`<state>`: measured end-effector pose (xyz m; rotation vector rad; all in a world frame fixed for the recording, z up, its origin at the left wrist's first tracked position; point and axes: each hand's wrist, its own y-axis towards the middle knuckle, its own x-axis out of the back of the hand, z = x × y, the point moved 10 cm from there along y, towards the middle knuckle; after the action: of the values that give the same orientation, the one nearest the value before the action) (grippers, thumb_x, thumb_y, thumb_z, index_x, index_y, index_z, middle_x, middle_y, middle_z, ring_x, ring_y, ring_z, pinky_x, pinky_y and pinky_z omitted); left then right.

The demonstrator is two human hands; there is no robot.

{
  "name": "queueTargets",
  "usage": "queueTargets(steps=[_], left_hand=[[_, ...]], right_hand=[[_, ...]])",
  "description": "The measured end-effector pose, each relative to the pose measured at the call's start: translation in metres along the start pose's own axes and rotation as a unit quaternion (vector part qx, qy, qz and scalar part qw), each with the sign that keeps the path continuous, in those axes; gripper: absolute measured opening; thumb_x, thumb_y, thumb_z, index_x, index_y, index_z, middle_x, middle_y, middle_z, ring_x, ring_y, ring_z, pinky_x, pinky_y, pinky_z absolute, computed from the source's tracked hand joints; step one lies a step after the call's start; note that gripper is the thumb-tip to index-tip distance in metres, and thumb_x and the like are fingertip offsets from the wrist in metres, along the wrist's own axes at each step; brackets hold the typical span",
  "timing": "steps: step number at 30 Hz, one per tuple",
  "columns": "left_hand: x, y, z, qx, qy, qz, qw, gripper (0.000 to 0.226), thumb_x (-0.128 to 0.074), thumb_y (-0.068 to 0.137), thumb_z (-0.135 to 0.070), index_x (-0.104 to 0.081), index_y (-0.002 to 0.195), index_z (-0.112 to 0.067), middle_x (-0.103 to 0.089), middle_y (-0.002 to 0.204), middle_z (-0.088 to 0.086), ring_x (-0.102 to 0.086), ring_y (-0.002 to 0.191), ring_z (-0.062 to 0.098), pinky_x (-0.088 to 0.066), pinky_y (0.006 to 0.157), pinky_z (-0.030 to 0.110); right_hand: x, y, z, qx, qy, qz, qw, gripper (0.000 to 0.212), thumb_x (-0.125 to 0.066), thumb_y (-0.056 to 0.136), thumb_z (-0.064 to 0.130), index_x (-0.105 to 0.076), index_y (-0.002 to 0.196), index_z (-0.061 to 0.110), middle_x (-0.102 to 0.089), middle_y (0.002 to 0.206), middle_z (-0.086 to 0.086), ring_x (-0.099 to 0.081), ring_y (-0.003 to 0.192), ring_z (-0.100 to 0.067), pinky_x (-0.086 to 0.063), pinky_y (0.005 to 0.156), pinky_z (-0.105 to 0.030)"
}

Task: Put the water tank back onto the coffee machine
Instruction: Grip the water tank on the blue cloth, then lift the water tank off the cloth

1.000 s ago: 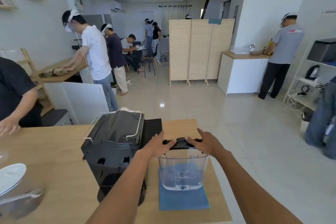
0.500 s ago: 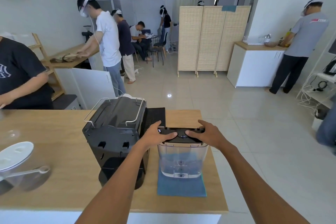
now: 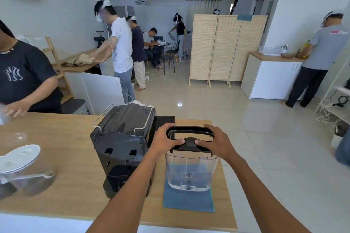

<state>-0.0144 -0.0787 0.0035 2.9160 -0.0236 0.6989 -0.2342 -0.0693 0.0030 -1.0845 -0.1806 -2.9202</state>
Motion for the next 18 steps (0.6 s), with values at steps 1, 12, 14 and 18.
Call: queueTargets(steps=[1,12,14,18], left_hand=[[0.000,-0.001,-0.003,-0.012,0.009,-0.008,1.000,0.061,-0.092,0.068,-0.022,-0.061,0.121,-0.018,-0.064,0.117,-0.007,-0.057,0.110,0.010,-0.038,0.080,0.009],[-0.005,-0.029,-0.024,-0.115,0.084,-0.078,0.987,0.055,-0.078,0.080,-0.045,-0.053,0.126,-0.029,-0.059,0.121,-0.009,-0.054,0.110,0.004,-0.036,0.084,0.007],[-0.006,-0.035,-0.024,-0.126,0.090,-0.079,0.985,0.060,-0.075,0.082,-0.047,-0.052,0.134,-0.030,-0.056,0.128,-0.008,-0.051,0.115,0.001,-0.032,0.084,0.000],[-0.006,-0.044,-0.022,-0.144,0.095,-0.083,0.981,0.064,-0.072,0.084,-0.050,-0.049,0.140,-0.031,-0.052,0.136,-0.009,-0.049,0.121,-0.001,-0.029,0.089,-0.003]], right_hand=[[0.002,-0.001,0.002,0.011,-0.004,-0.011,1.000,0.082,-0.082,0.075,0.047,-0.048,0.145,0.020,-0.057,0.137,-0.007,-0.055,0.126,-0.024,-0.045,0.105,-0.035],[0.004,-0.025,0.012,0.099,-0.007,-0.104,0.990,0.074,-0.073,0.081,0.054,-0.048,0.144,0.025,-0.053,0.142,0.006,-0.054,0.123,-0.009,-0.043,0.095,-0.020],[0.005,-0.031,0.014,0.112,-0.007,-0.119,0.986,0.072,-0.072,0.081,0.053,-0.048,0.144,0.026,-0.052,0.141,0.007,-0.053,0.122,-0.008,-0.042,0.092,-0.016],[0.001,-0.040,0.010,0.127,-0.007,-0.139,0.982,0.071,-0.070,0.083,0.056,-0.045,0.145,0.032,-0.045,0.147,0.005,-0.051,0.129,-0.012,-0.051,0.095,-0.026]])
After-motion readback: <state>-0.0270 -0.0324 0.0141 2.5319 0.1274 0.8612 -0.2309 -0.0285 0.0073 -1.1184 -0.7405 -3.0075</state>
